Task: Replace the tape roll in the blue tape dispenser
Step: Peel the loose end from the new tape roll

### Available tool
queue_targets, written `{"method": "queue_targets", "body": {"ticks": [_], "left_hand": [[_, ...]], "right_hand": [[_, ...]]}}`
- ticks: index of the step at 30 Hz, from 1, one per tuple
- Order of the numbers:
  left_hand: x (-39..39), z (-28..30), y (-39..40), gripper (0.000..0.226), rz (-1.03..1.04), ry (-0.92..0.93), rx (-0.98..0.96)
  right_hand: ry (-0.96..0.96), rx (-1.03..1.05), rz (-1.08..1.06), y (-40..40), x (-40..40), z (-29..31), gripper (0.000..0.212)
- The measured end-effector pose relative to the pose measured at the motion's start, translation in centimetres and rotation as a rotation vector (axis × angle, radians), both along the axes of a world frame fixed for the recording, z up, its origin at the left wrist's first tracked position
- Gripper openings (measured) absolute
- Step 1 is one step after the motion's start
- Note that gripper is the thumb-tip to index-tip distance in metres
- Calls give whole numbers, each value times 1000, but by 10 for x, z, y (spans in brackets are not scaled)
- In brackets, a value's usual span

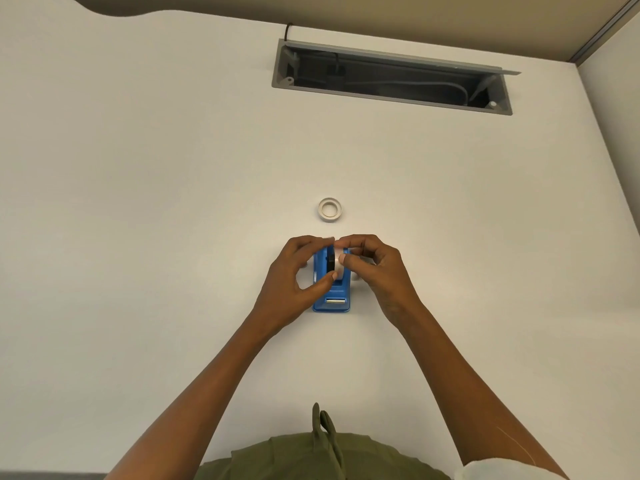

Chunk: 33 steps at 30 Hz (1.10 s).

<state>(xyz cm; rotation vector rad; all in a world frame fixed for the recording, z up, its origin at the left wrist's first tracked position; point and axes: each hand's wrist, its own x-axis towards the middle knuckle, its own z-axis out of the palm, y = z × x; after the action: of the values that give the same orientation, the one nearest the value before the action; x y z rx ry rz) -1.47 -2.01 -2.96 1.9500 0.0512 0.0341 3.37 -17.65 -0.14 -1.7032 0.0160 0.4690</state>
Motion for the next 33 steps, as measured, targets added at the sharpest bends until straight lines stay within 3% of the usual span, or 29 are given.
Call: {"method": "queue_targets", "body": {"ticks": [4,16,21,27,33], "left_hand": [[-1,2,0,57,4,3,-41],[-1,5,0,40,-4,-29,-46],[0,2,0,43,-5,-10,-22],[-1,1,0,43,-6,-11,-12],[0,2,1,42,-10,-11,-16]], "right_hand": [[56,22,-32,4,5,2,11],[124,24,-36,3,12,0,7],[124,48,-39,-1,12,-4,12],[108,91,104,-12,13,-5,18],[118,79,74,-7,14,-4,14]]}}
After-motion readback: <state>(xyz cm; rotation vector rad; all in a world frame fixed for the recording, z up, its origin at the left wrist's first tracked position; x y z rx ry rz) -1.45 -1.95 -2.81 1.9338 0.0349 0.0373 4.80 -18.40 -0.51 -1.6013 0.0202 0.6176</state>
